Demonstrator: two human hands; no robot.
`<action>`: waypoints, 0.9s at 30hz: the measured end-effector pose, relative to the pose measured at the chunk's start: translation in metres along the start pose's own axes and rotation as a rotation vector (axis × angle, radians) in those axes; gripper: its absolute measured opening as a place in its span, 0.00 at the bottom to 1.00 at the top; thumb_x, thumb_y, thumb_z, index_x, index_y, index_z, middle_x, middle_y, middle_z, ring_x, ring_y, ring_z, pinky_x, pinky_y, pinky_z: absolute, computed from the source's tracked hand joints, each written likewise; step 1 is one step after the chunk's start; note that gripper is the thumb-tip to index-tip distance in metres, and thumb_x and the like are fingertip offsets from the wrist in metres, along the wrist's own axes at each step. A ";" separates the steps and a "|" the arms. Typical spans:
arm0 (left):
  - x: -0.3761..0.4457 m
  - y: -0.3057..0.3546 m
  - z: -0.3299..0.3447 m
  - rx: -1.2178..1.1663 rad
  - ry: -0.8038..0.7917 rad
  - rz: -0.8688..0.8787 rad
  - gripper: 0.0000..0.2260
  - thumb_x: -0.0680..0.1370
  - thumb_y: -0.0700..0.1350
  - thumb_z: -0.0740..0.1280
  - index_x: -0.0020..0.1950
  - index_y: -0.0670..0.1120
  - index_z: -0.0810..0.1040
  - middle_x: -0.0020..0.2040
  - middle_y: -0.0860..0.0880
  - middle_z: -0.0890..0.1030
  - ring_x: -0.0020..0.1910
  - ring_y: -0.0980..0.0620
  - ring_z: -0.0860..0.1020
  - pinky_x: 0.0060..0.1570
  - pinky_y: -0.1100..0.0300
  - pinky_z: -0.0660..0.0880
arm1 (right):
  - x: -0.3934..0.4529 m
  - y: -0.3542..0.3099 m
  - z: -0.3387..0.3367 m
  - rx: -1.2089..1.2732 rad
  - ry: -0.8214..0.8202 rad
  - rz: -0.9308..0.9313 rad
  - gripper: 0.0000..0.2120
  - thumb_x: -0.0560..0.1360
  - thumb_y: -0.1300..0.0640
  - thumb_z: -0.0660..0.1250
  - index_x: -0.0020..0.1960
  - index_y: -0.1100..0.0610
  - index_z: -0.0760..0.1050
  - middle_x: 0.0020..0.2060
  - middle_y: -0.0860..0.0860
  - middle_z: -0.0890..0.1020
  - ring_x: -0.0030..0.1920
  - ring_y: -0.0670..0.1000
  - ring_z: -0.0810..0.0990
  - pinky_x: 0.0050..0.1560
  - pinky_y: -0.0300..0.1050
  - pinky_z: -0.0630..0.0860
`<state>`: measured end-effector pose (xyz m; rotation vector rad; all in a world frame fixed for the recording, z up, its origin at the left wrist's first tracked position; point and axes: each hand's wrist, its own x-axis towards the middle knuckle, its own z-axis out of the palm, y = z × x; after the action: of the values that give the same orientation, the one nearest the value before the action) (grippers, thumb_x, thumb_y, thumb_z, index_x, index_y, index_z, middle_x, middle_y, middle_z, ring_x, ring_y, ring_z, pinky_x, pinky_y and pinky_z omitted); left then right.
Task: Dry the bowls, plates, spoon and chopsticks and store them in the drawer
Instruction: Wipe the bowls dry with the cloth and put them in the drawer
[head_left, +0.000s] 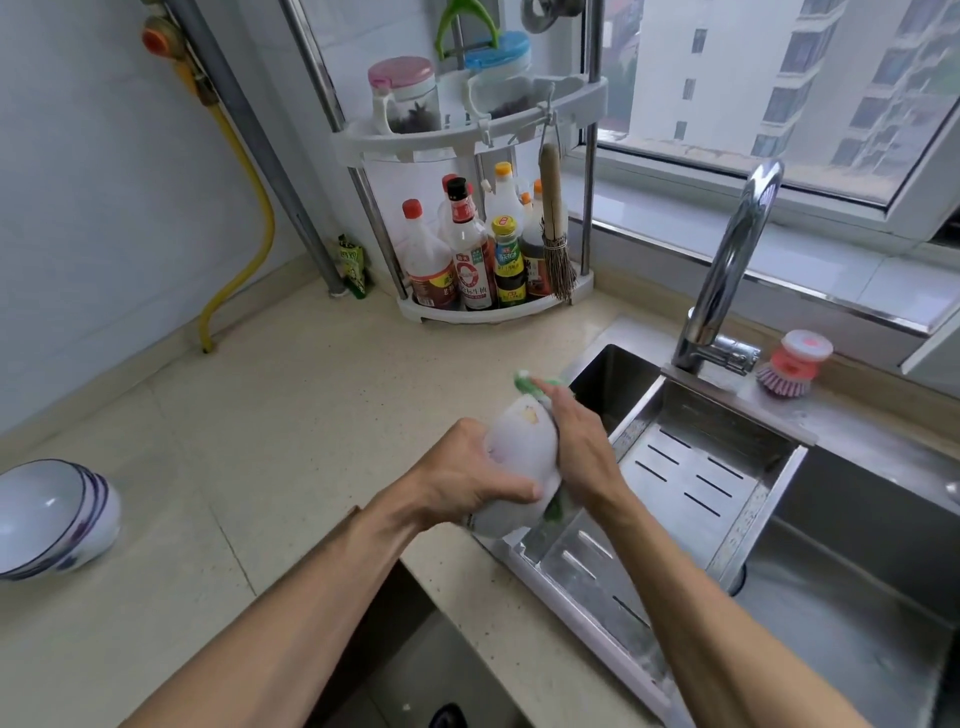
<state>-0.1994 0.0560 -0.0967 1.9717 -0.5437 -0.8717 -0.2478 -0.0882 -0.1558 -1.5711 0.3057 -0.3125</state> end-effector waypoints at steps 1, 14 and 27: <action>0.001 0.001 0.002 -0.011 0.024 0.001 0.07 0.70 0.35 0.77 0.38 0.44 0.82 0.33 0.51 0.83 0.34 0.51 0.82 0.31 0.61 0.77 | 0.001 -0.001 0.000 0.044 0.007 0.011 0.18 0.85 0.43 0.49 0.64 0.41 0.76 0.53 0.58 0.79 0.45 0.46 0.81 0.44 0.41 0.78; 0.020 -0.002 0.003 -0.245 0.263 -0.021 0.06 0.66 0.38 0.76 0.41 0.40 0.84 0.38 0.45 0.84 0.37 0.47 0.81 0.41 0.55 0.77 | -0.017 -0.007 0.012 0.035 -0.038 -0.095 0.19 0.83 0.49 0.53 0.72 0.45 0.69 0.72 0.45 0.70 0.69 0.35 0.69 0.68 0.30 0.65; 0.015 -0.002 0.001 -0.403 0.212 0.018 0.12 0.66 0.33 0.77 0.48 0.36 0.83 0.43 0.40 0.84 0.41 0.44 0.83 0.45 0.50 0.80 | 0.000 0.014 0.016 -0.007 0.064 -0.059 0.19 0.83 0.42 0.55 0.70 0.45 0.72 0.63 0.45 0.76 0.61 0.41 0.77 0.60 0.38 0.73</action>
<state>-0.1907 0.0466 -0.1040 1.6595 -0.2387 -0.6876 -0.2418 -0.0734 -0.1700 -1.5813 0.3103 -0.4088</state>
